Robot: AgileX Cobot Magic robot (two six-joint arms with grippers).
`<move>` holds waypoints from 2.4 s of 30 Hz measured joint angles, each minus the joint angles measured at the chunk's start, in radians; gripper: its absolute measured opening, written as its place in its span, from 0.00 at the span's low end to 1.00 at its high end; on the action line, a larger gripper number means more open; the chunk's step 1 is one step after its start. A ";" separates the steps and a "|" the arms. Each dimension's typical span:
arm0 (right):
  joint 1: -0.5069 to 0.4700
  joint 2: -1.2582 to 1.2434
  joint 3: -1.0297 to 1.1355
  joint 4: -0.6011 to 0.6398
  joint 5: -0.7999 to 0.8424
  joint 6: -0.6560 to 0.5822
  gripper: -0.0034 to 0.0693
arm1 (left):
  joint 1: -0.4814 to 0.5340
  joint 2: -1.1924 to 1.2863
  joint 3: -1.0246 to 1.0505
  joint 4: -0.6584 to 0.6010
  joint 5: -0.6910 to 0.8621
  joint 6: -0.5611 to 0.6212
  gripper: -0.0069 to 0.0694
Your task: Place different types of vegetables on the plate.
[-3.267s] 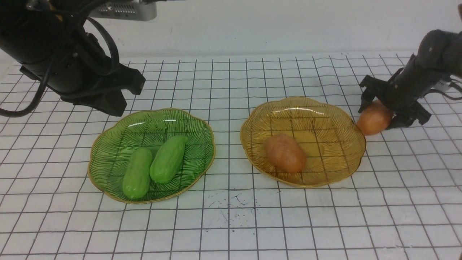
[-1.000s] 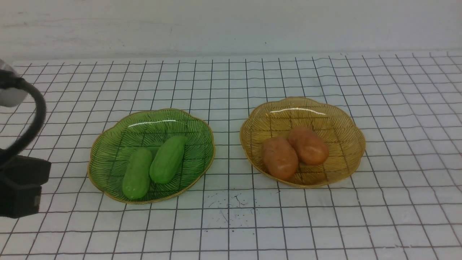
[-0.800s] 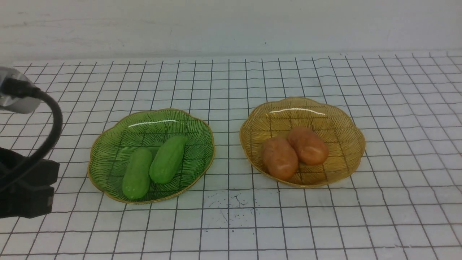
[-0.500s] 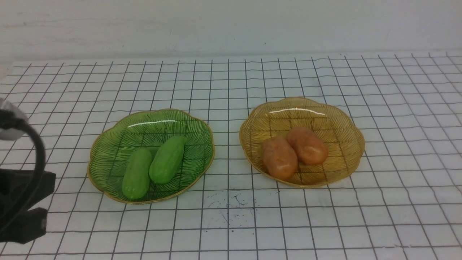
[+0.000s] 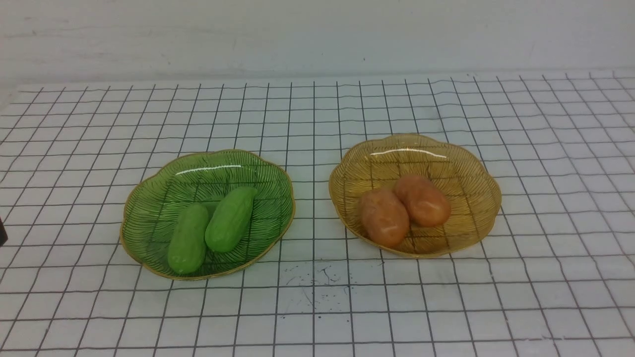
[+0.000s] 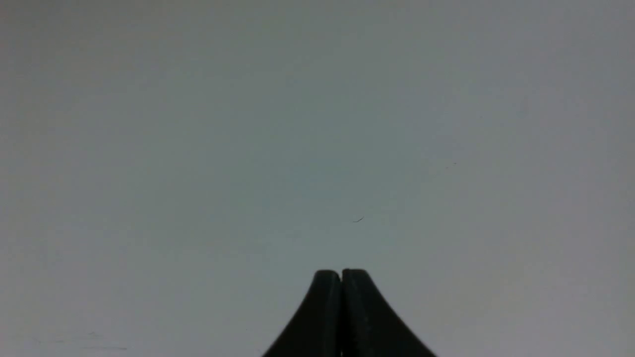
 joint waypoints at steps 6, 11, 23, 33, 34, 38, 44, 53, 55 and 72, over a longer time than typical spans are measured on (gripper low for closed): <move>0.000 0.000 0.000 0.000 0.001 0.000 0.03 | 0.000 -0.001 0.001 0.014 -0.002 0.004 0.08; 0.000 0.000 0.000 0.000 0.001 0.000 0.03 | 0.000 -0.001 0.001 0.026 -0.002 0.004 0.08; 0.000 0.000 0.001 0.001 0.001 0.000 0.03 | 0.144 -0.217 0.313 0.028 -0.191 0.010 0.08; 0.000 0.000 0.001 0.001 0.001 -0.002 0.03 | 0.224 -0.372 0.665 0.038 -0.244 0.037 0.08; 0.000 0.000 0.001 0.001 0.001 -0.002 0.03 | 0.225 -0.371 0.683 0.044 -0.246 0.040 0.08; 0.000 0.000 0.001 0.001 0.002 -0.002 0.03 | 0.225 -0.371 0.699 0.053 -0.244 0.050 0.08; 0.000 0.000 0.001 0.001 0.002 -0.002 0.03 | 0.225 -0.371 0.699 0.055 -0.239 0.083 0.08; 0.000 0.000 0.001 0.000 0.002 -0.002 0.03 | 0.225 -0.371 0.699 0.055 -0.235 0.083 0.08; 0.000 0.000 0.001 0.000 0.002 -0.002 0.03 | 0.225 -0.371 0.699 0.055 -0.235 0.083 0.08; -0.006 -0.001 0.030 -0.032 0.033 -0.034 0.03 | 0.226 -0.371 0.699 0.055 -0.235 0.084 0.08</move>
